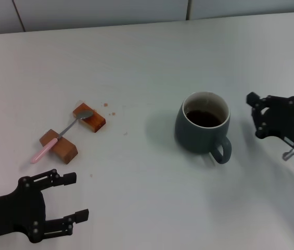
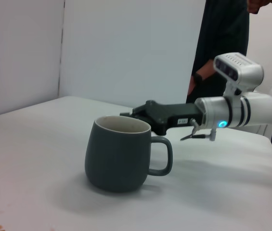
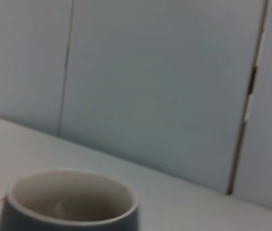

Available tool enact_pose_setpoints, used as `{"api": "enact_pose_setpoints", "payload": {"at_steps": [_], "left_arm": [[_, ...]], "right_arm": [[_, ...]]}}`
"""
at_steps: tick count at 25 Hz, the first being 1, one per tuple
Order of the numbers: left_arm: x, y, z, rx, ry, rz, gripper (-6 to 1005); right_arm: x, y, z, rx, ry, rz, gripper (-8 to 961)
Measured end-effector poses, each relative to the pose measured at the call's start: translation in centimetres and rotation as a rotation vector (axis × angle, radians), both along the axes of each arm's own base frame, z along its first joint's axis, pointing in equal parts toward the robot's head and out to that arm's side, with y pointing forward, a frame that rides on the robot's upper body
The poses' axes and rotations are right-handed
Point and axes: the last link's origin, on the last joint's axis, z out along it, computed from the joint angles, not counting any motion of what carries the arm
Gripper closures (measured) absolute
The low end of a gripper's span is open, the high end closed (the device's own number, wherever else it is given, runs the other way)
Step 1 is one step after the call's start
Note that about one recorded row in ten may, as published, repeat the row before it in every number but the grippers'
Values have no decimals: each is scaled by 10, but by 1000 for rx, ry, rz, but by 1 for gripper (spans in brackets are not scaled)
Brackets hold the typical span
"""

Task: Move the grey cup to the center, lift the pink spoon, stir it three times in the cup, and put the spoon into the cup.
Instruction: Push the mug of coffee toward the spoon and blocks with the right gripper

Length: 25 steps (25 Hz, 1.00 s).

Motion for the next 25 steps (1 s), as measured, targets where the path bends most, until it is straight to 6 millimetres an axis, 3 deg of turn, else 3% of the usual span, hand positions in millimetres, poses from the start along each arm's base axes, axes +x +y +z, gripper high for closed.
{"api": "enact_pose_setpoints", "payload": {"at_steps": [4, 17, 25], "left_arm": [[1, 0, 3, 2, -11, -4, 232], [2, 0, 9, 13, -18, -15, 237], [2, 0, 11, 17, -13, -19, 241]], "right_arm": [[-8, 5, -17, -83, -35, 15, 953], [-36, 18, -42, -157, -3, 39, 953], [-79, 42, -73, -248, -8, 64, 952]]}}
